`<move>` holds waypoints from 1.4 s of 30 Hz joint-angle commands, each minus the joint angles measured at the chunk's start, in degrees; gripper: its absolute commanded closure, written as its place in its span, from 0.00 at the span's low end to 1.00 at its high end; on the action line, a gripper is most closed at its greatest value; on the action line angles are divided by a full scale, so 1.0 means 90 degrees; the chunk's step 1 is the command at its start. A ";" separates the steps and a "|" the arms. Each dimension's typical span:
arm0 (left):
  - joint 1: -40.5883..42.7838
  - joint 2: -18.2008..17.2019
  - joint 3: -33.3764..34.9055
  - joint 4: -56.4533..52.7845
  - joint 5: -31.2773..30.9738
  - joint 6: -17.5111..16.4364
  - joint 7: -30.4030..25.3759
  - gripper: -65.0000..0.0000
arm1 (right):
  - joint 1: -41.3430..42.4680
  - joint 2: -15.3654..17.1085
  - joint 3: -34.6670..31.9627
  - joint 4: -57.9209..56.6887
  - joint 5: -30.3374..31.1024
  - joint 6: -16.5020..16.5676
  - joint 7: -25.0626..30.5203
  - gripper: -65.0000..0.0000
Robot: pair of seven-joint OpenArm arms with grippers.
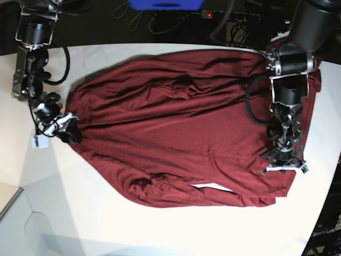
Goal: Layout the t-shirt on the table in an organized manner, then fold the t-shirt properly
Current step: 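Grasp the shirt side edge with the left gripper and drag it along, then grasp the shirt edges with both grippers and pull them apart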
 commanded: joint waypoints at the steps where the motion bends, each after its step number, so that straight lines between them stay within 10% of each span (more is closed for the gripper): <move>1: -0.0238 -0.0075 -0.0014 0.0103 0.0022 -0.0070 -0.0174 0.91 | 0.0109 0.0108 0.0042 0.0113 0.0124 0.0066 0.0151 0.67; 42: -0.0121 -0.0730 -0.0522 0.0924 0.0032 -0.0051 -0.0115 1.00 | 0.0119 0.0108 0.0042 0.0113 0.0124 0.0056 0.0151 0.67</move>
